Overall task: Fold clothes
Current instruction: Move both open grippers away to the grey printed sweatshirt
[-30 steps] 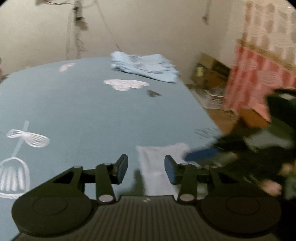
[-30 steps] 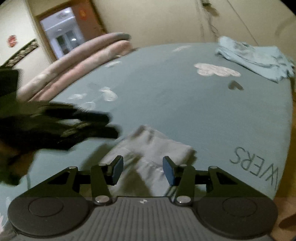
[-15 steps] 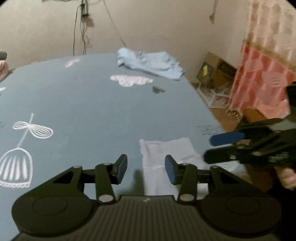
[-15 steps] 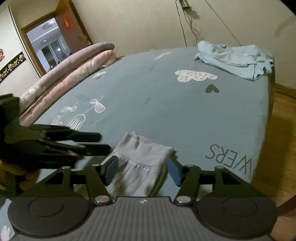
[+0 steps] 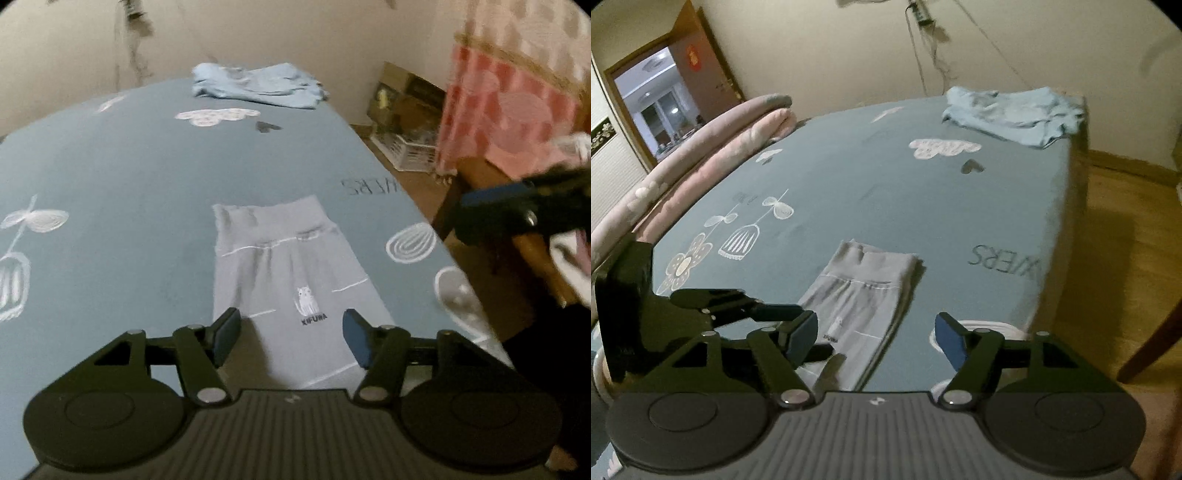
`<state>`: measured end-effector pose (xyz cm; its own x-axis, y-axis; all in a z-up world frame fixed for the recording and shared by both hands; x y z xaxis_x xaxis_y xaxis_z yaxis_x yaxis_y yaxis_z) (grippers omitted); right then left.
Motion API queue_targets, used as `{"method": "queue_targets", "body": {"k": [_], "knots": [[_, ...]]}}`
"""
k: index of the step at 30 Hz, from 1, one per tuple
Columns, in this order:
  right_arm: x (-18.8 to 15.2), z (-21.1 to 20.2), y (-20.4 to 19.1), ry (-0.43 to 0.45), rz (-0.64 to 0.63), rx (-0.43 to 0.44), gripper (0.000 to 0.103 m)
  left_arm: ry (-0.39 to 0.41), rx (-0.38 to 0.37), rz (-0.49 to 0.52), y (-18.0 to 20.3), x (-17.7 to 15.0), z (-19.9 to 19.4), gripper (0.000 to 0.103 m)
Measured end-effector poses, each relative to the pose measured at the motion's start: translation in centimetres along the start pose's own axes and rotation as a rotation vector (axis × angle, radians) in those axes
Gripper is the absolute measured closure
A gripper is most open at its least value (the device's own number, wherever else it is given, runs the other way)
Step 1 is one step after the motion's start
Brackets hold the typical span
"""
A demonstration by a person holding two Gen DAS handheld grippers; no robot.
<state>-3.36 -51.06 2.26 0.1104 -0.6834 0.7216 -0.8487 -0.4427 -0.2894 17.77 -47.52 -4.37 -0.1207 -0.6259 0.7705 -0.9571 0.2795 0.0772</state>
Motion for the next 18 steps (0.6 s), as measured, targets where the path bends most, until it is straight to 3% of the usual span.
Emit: {"method": "queue_targets", "body": {"k": [4,6,9,12,18], "knots": [[0.8,-2.9,-0.7,0.064,0.028,0.001,0.022,0.092,0.01,-0.006,1.2,0.8,-7.6,0.039],[1.2,-4.0,-1.3,0.088,0.045,0.022,0.02,0.097,0.075,-0.008,2.1,0.6,-11.5,0.031],[1.1,-4.7,-2.9,0.076,0.08,0.103,0.016,0.065,0.18,-0.056,3.4,-1.5,-16.5,0.029],[-0.1,-4.1,-4.6,0.002,0.121,0.184,0.011,0.015,0.257,-0.137,4.4,-5.6,-20.4,0.028],[-4.6,-0.5,-9.9,-0.266,0.115,0.286,0.009,-0.12,0.477,-0.367,6.2,-15.2,-27.3,0.027]]}}
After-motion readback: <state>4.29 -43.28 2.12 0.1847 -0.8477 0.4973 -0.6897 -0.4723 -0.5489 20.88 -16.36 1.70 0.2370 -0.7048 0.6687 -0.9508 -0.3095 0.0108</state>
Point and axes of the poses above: each gripper's, at about its wrist camera, not at the fingertips, and z roughly the way its jaws point, y to its right, x to its top, the point moved 1 cm from there along z, roughly the way its jaws point, and after that the axes turned 8 degrees about y, right-handed, at the moved point
